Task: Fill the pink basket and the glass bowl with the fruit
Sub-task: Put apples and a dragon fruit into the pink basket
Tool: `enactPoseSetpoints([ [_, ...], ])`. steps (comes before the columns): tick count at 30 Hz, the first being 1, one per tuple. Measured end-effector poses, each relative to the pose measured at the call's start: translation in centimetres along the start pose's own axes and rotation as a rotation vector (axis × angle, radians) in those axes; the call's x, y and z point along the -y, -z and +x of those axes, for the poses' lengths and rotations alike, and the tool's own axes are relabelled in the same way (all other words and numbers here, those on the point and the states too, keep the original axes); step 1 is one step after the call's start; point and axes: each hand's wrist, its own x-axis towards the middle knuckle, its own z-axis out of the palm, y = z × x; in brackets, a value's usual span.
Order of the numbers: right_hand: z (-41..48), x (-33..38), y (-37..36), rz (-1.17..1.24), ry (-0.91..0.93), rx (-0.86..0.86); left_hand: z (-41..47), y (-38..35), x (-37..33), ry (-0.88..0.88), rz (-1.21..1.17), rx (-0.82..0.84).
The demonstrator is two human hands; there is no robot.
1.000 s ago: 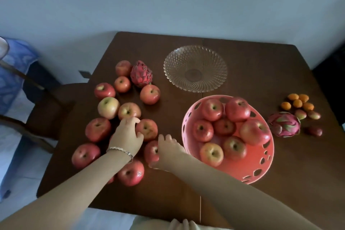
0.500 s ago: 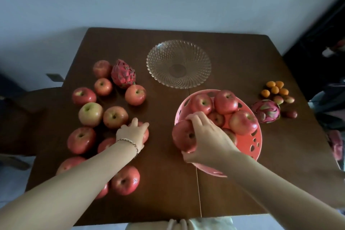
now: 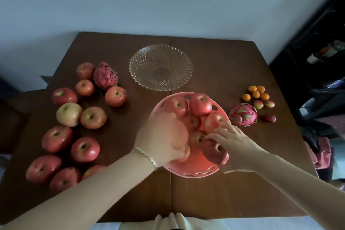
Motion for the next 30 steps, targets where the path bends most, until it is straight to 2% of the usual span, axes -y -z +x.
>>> enactPoseSetpoints([
  [5, -0.1, -0.9, -1.2, 0.049, -0.001, -0.097, 0.0, -3.9, -3.3, -0.087, 0.124, 0.241],
  [11, -0.1, -0.7, -1.4, 0.138, -0.008, -0.021, 0.1, -5.6, -4.3, -0.103, 0.202, 0.337],
  [13, 0.0, -0.7, -1.6, 0.143, -0.007, -0.018, 0.0, -5.5, -3.7, -0.078, 0.143, 0.365],
  [16, 0.0, -0.5, -1.6, 0.182, -0.006, -0.032, -0.5, -5.5, -3.4, 0.04, -0.071, 0.419],
  [19, 0.0, -0.4, -1.6, 0.195, -0.007, -0.063, -0.9, -5.9, -4.3, 0.118, -0.174, 0.353],
  [22, 0.1, -0.5, -1.5, 0.213, -0.001, -0.074, -0.5, -5.9, -4.8, 0.141, -0.135, 0.297],
  [26, 0.5, -0.3, -1.0, 0.177, 0.046, -0.081, 0.2, -5.6, -4.6, 0.106, -0.126, 0.328],
  [30, 0.5, 0.3, -0.1, 0.073, 0.01, 0.035, -0.1, -5.5, -3.6, 0.095, -0.171, 0.395],
])
